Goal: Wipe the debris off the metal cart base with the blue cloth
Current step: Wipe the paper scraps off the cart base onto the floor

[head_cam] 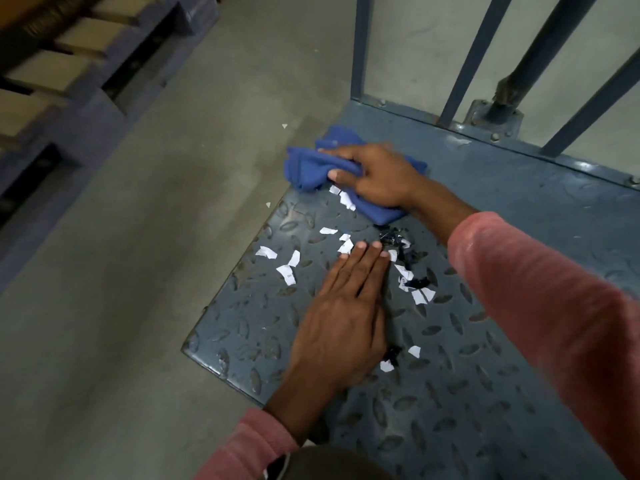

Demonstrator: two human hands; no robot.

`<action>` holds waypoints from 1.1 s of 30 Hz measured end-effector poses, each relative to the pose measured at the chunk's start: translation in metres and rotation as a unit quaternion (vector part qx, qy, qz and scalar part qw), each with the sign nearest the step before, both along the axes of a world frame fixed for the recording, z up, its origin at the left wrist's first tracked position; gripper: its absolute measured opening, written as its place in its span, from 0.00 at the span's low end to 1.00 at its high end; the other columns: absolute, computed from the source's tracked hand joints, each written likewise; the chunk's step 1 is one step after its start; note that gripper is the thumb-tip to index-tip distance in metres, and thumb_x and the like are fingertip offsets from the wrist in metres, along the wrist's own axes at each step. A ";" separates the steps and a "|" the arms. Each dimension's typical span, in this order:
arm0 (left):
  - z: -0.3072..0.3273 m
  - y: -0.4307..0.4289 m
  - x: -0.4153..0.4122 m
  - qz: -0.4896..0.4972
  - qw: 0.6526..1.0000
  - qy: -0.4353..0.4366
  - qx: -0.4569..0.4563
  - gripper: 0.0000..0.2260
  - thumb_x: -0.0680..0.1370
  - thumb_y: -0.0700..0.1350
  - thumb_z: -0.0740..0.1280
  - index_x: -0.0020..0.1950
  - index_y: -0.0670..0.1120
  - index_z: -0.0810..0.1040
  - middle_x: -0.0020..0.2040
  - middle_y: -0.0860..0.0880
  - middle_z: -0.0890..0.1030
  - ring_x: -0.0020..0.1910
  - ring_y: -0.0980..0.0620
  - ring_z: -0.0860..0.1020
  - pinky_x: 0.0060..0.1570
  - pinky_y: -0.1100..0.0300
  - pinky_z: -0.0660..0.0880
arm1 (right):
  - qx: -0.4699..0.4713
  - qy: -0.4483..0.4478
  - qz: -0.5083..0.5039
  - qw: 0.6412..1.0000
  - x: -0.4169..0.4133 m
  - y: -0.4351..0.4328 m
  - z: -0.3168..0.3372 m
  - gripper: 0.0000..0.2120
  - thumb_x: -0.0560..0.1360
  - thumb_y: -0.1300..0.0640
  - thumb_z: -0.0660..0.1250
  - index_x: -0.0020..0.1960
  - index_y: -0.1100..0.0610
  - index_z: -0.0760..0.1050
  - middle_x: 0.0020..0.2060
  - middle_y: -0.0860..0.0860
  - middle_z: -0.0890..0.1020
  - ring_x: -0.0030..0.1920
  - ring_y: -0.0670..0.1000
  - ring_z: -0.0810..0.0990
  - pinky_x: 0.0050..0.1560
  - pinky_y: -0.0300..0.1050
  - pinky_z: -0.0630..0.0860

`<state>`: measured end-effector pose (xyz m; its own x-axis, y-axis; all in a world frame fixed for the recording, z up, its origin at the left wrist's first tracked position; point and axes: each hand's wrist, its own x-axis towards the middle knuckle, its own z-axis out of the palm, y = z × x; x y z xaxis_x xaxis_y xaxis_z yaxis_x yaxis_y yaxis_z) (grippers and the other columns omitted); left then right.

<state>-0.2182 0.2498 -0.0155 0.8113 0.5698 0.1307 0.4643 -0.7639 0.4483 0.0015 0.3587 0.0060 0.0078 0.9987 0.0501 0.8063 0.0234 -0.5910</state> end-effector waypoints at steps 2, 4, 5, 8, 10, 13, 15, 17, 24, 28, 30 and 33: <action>-0.001 0.000 0.000 -0.001 1.000 -0.005 0.005 0.28 0.82 0.46 0.52 0.83 0.42 0.62 0.84 0.46 0.60 0.85 0.51 0.53 0.84 0.52 0.51 | 0.073 0.121 -0.078 0.987 0.015 -0.016 0.000 0.17 0.79 0.52 0.66 0.66 0.55 0.79 0.58 0.50 0.84 0.59 0.44 0.79 0.62 0.43 0.74; -0.003 0.000 0.000 0.000 1.000 -0.009 0.007 0.28 0.83 0.47 0.51 0.84 0.43 0.62 0.84 0.46 0.60 0.85 0.52 0.53 0.84 0.52 0.50 | 0.108 0.078 -0.220 0.966 0.040 -0.021 -0.001 0.18 0.78 0.48 0.62 0.62 0.57 0.80 0.53 0.56 0.84 0.53 0.51 0.80 0.57 0.50 0.75; -0.003 -0.001 0.001 0.002 1.000 -0.009 0.007 0.27 0.84 0.48 0.51 0.84 0.43 0.62 0.84 0.46 0.60 0.85 0.52 0.53 0.84 0.52 0.50 | 0.073 0.016 -0.243 0.967 0.048 -0.020 -0.003 0.21 0.79 0.47 0.61 0.64 0.58 0.78 0.58 0.59 0.83 0.59 0.56 0.80 0.61 0.53 0.74; -0.004 0.001 -0.001 -0.005 1.000 -0.007 0.005 0.28 0.83 0.47 0.51 0.83 0.43 0.62 0.84 0.46 0.61 0.85 0.51 0.55 0.84 0.52 0.50 | -0.035 -0.073 -0.118 0.990 0.028 -0.015 -0.002 0.24 0.83 0.50 0.62 0.78 0.55 0.67 0.76 0.57 0.69 0.78 0.58 0.64 0.77 0.50 0.59; -0.003 0.002 0.000 -0.005 1.000 -0.004 0.007 0.29 0.82 0.46 0.51 0.83 0.42 0.63 0.84 0.45 0.62 0.84 0.49 0.56 0.84 0.50 0.52 | -0.051 -0.046 -0.008 0.998 0.004 -0.019 0.001 0.24 0.83 0.53 0.64 0.78 0.52 0.66 0.77 0.55 0.68 0.79 0.55 0.63 0.78 0.47 0.58; -0.002 0.002 0.000 -0.005 1.000 0.000 0.010 0.28 0.82 0.47 0.51 0.82 0.41 0.65 0.83 0.43 0.64 0.84 0.48 0.58 0.83 0.50 0.53 | -0.015 0.032 0.030 0.999 0.003 -0.046 0.020 0.20 0.82 0.56 0.66 0.73 0.54 0.73 0.69 0.49 0.77 0.69 0.44 0.73 0.70 0.39 0.66; -0.002 0.001 0.000 -0.005 1.000 0.005 0.009 0.28 0.83 0.49 0.49 0.83 0.42 0.64 0.84 0.45 0.62 0.84 0.51 0.56 0.84 0.52 0.50 | 0.059 0.105 -0.091 0.988 0.025 -0.074 0.027 0.19 0.82 0.56 0.65 0.71 0.60 0.75 0.63 0.49 0.79 0.62 0.40 0.75 0.66 0.41 0.69; -0.002 0.002 -0.001 0.000 1.000 0.010 0.010 0.28 0.84 0.50 0.48 0.83 0.43 0.62 0.85 0.47 0.60 0.85 0.53 0.54 0.84 0.54 0.48 | 0.071 0.065 -0.238 0.967 0.054 -0.106 0.023 0.19 0.82 0.56 0.64 0.71 0.60 0.75 0.65 0.54 0.80 0.64 0.48 0.77 0.66 0.48 0.71; -0.004 0.002 0.000 0.000 1.000 -0.013 0.023 0.27 0.83 0.47 0.51 0.80 0.38 0.69 0.81 0.42 0.67 0.82 0.47 0.62 0.83 0.50 0.55 | -0.006 -0.019 -0.210 0.977 0.008 -0.148 -0.009 0.23 0.82 0.55 0.64 0.77 0.56 0.69 0.75 0.57 0.71 0.77 0.59 0.66 0.75 0.51 0.64; -0.003 0.002 -0.002 0.001 1.000 -0.023 0.016 0.26 0.83 0.47 0.52 0.78 0.37 0.71 0.80 0.41 0.69 0.81 0.46 0.64 0.82 0.46 0.59 | 0.032 0.020 -0.262 0.964 0.011 -0.186 0.009 0.23 0.82 0.61 0.65 0.76 0.56 0.70 0.73 0.56 0.74 0.74 0.58 0.70 0.73 0.48 0.65; -0.002 0.001 -0.003 0.007 1.000 -0.023 0.015 0.27 0.84 0.48 0.51 0.78 0.38 0.70 0.80 0.42 0.68 0.82 0.47 0.64 0.82 0.47 0.58 | 0.033 -0.046 -0.363 0.930 0.015 -0.219 0.006 0.23 0.82 0.58 0.63 0.77 0.59 0.67 0.74 0.61 0.71 0.75 0.63 0.67 0.73 0.53 0.64; -0.001 -0.003 -0.004 0.016 1.000 -0.011 0.024 0.27 0.83 0.49 0.50 0.79 0.38 0.70 0.81 0.42 0.68 0.82 0.47 0.63 0.82 0.47 0.58 | -0.035 -0.112 -0.410 0.904 -0.008 -0.237 -0.008 0.27 0.85 0.51 0.56 0.80 0.63 0.59 0.78 0.63 0.63 0.80 0.65 0.55 0.80 0.58 0.52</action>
<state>-0.2218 0.2470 -0.0164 0.7889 0.5884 0.1771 0.4794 -0.7696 0.4216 -0.0063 0.1214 -0.0022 0.7453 0.6620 0.0799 0.6350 -0.6680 -0.3880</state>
